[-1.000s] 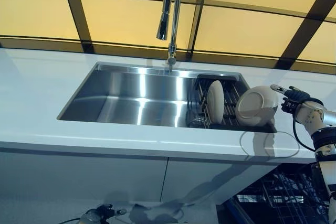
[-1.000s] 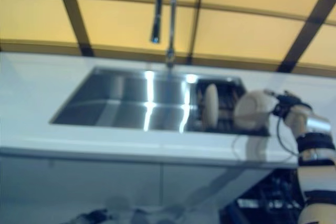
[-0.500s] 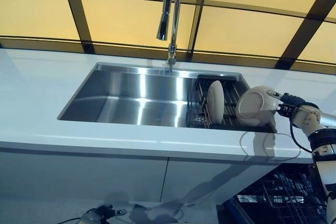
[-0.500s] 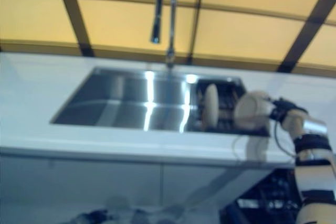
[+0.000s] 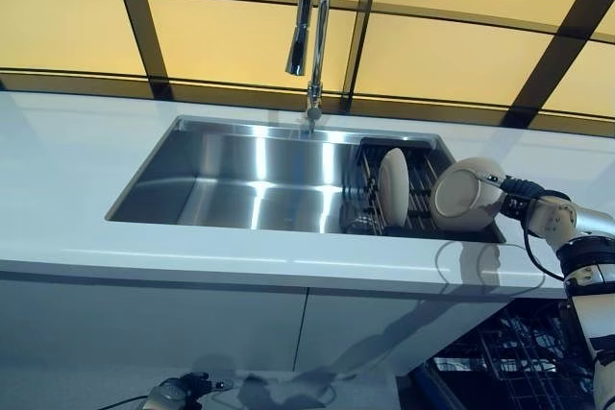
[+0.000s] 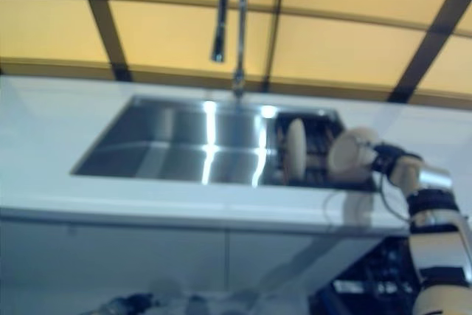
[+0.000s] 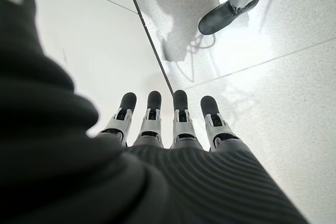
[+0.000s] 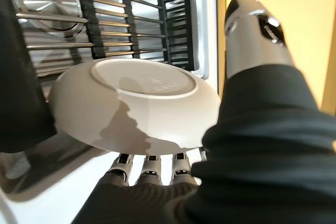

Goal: Take plates into dishwasher

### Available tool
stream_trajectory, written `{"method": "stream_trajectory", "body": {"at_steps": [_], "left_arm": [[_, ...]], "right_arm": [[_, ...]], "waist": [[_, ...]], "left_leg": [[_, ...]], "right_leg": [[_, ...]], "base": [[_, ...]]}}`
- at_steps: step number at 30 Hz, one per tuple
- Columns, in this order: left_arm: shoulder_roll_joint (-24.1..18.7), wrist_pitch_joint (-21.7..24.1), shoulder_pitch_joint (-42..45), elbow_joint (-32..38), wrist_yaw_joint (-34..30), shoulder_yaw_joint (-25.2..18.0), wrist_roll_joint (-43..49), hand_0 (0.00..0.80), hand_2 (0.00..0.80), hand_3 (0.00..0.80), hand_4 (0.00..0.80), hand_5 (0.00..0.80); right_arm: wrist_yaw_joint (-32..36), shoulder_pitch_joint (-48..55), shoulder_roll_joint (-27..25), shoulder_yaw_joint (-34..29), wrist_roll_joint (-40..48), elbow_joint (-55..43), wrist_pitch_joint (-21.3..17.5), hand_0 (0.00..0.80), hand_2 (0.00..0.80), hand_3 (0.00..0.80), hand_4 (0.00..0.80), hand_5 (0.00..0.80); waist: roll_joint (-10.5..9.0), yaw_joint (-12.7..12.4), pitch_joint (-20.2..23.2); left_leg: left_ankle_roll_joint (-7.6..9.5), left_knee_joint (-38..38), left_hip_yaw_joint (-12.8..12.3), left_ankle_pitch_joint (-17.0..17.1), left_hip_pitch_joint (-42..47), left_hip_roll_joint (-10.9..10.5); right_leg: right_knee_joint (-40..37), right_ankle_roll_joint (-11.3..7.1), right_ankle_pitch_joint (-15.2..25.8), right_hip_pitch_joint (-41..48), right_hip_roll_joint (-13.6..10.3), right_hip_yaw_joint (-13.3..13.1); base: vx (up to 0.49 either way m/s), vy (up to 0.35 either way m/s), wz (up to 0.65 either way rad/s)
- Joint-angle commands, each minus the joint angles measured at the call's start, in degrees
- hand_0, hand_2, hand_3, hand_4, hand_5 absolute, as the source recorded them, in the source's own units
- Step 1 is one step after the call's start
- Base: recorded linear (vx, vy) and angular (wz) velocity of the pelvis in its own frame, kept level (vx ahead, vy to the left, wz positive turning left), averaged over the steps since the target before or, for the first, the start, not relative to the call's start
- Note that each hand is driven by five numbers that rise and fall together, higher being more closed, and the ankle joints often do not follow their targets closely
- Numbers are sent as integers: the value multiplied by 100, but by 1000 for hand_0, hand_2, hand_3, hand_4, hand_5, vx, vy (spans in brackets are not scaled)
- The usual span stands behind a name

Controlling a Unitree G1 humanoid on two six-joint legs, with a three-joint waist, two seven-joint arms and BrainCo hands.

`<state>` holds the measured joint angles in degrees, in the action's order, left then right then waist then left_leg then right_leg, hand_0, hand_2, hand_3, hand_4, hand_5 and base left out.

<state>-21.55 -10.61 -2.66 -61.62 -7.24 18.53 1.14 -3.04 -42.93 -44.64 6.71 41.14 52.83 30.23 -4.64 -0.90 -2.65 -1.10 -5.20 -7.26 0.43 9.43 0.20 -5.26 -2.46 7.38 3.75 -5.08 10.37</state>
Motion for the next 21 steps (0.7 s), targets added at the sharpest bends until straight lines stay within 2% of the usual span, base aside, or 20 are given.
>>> {"method": "stream_trajectory", "body": {"at_steps": [1, 9, 21], "left_arm": [[-97, 0, -695, -271, -59, 503, -115, 0, 0, 0, 0, 0], [-108, -57, -786, -274, -106, 544, -148, 0, 0, 0, 0, 0], [-110, -173, -954, -256, -194, 599, -197, 0, 0, 0, 0, 0]], "right_arm": [[-67, -659, -158, 119, -80, 166, -123, 0, 0, 0, 0, 0], [-215, -664, -19, 144, -124, 252, -66, 0, 0, 0, 0, 0], [-568, -853, 143, 365, -655, 481, 74, 0, 0, 0, 0, 0]], "waist": [[213, -173, -151], [237, -177, -171], [251, -206, -218]], "left_leg": [[72, 67, -197, -281, -105, -170], [81, 64, -179, -282, -98, -179], [108, 82, -169, -277, -99, -190]], "right_leg": [[26, -203, -661, 355, 273, 82], [26, -208, -664, 367, 270, 73], [28, -205, -655, 383, 263, 55]], "base": [[0, 0, 0], [0, 0, 0], [0, 0, 0]]}}
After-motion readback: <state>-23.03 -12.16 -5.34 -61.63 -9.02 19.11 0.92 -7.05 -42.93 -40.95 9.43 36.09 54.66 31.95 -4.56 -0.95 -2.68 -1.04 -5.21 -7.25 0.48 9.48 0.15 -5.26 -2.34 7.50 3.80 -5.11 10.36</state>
